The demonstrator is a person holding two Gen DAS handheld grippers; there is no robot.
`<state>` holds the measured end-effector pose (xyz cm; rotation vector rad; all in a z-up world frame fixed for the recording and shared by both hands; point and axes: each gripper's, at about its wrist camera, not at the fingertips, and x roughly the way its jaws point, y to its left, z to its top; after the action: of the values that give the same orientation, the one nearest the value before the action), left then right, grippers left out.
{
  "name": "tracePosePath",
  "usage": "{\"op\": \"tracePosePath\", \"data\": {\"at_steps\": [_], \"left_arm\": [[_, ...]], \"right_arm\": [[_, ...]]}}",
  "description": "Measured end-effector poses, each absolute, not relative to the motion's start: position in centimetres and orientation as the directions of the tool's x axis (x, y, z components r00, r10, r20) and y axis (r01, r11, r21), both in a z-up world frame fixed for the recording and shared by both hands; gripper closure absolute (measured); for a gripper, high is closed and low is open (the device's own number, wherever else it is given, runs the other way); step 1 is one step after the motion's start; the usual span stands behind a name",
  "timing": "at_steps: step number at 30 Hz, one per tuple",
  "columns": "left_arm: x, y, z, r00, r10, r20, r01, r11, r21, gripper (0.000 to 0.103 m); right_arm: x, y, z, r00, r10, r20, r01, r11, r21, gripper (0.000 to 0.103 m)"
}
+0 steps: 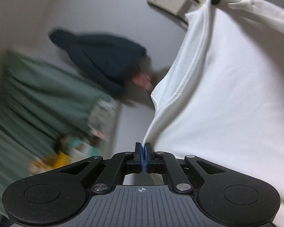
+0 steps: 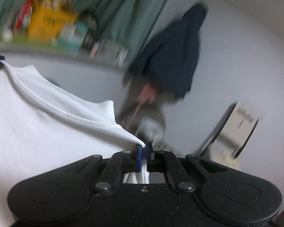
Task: Fold clothes
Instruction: 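Swing the held shirt out and lay it flat on the bed with both grippers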
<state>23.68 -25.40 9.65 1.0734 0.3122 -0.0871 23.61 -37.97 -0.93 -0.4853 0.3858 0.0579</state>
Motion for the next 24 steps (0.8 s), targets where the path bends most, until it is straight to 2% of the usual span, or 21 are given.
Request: {"op": "tracePosePath", "data": {"at_steps": [2,6,8,12,15,17,19,21,23,24], "left_arm": [[26.6,-25.4,6.9,0.935,0.117,-0.334,0.234,0.502,0.833,0.099],[30.3,-22.9,1.2,0.903,0.189,-0.385,0.245,0.509,0.825,0.099],[31.4,-21.8,-0.7,0.884,0.221,-0.412,0.249,0.524,0.814,0.099],[32.9,-21.1,-5.7,0.842,0.272,-0.465,0.260,0.550,0.794,0.099],[31.5,-21.9,-8.4,0.808,0.299,-0.508,0.297,0.538,0.789,0.099],[30.0,-22.9,-8.7,0.820,0.307,-0.482,0.275,0.527,0.804,0.099],[30.1,-22.9,-9.2,0.817,0.306,-0.488,0.253,0.570,0.782,0.099],[31.2,-22.1,-9.3,0.808,0.304,-0.504,0.231,0.623,0.747,0.099],[31.8,-21.3,-9.0,0.793,0.294,-0.534,0.217,0.683,0.698,0.099],[31.8,-20.8,-8.7,0.785,0.285,-0.550,0.213,0.709,0.673,0.092]], "right_arm": [[26.0,-38.3,-3.0,0.890,-0.034,-0.454,-0.163,0.907,-0.388,0.099],[33.0,-34.5,-6.5,0.829,-0.054,-0.557,-0.164,0.928,-0.334,0.099],[36.4,-32.0,-8.6,0.809,-0.058,-0.584,-0.166,0.932,-0.323,0.099],[36.9,-31.9,-11.5,0.778,-0.059,-0.625,-0.157,0.945,-0.285,0.099],[37.0,-32.9,-11.3,0.761,-0.031,-0.648,-0.157,0.961,-0.229,0.098],[37.1,-33.6,-11.2,0.749,-0.011,-0.662,-0.155,0.969,-0.191,0.096],[37.1,-34.2,-11.0,0.737,0.008,-0.675,-0.152,0.976,-0.155,0.085],[36.6,-35.6,-9.9,0.723,0.010,-0.691,-0.139,0.981,-0.132,0.045],[35.0,-37.6,-8.8,0.725,0.036,-0.688,-0.143,0.985,-0.099,0.042],[33.9,-38.8,-8.1,0.733,0.055,-0.678,-0.149,0.985,-0.082,0.042]]}}
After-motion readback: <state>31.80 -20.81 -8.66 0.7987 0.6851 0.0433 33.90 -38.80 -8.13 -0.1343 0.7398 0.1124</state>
